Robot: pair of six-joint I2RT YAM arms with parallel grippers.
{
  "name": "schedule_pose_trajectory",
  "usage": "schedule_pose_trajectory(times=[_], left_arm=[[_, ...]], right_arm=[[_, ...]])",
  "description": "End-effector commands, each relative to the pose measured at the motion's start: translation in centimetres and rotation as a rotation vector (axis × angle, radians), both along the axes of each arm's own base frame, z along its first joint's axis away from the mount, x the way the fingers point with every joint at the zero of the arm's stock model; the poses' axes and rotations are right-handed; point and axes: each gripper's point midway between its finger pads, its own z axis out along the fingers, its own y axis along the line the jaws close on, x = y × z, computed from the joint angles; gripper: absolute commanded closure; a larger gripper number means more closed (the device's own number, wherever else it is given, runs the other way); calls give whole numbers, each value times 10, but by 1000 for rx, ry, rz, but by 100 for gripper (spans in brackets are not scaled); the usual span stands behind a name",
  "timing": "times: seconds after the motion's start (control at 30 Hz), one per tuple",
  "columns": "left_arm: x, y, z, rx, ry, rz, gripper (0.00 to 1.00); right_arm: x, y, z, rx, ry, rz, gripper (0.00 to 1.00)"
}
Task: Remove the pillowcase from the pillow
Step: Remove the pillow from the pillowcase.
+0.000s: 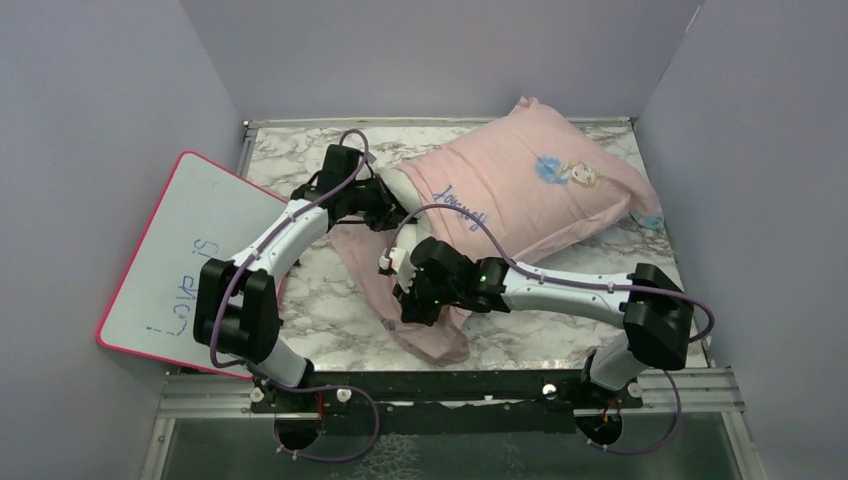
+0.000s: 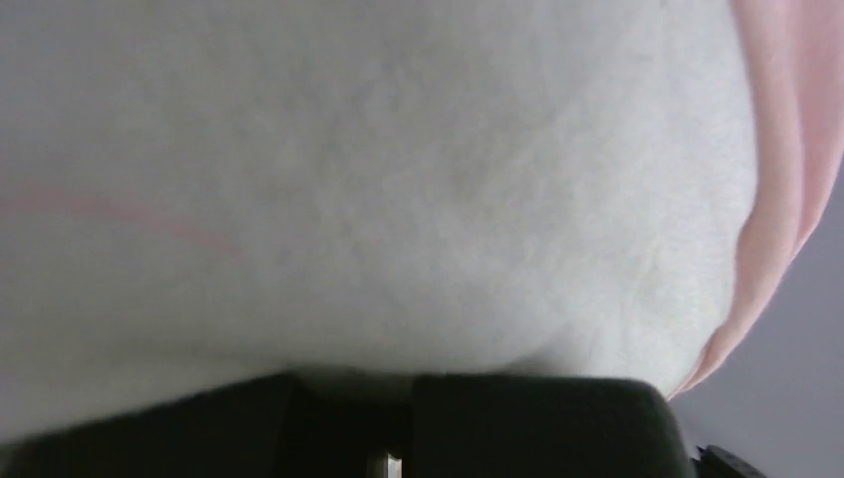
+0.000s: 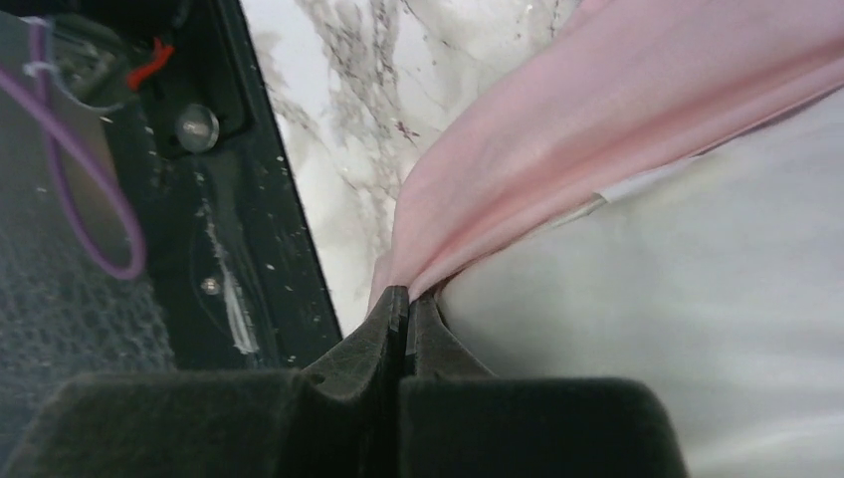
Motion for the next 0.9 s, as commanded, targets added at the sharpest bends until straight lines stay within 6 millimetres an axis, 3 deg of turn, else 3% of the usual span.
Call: schedule_pose_trajectory(times=[0.0, 0.17, 0.23, 0.43, 0.57, 0.63, 0.77, 0.87], left_arm=[[91, 22, 100, -140, -345, 173, 100], [80, 60, 94, -150, -320, 237, 100], [75, 80, 89, -155, -306, 274, 100], [74, 117, 94, -162, -312, 302, 100], [81, 129, 91, -176, -302, 316, 100], [85, 129, 92, -193, -302, 310, 100], [93, 133, 98, -197, -314, 317, 100], [94, 133, 99, -198, -317, 313, 100]], right_arm=[[-97, -38, -45, -231, 237, 219, 99], [-28, -51, -58, -277, -10, -195, 99], [-16, -52, -57, -254, -56, -254, 99], [-26, -55, -87, -324, -24, -185, 99], [-76, -46, -85, -271, 147, 105, 99], [-83, -47, -82, -268, 178, 132, 99], [-82, -62, -93, -341, 164, 141, 99], [-50, -73, -106, -437, 57, -57, 99]])
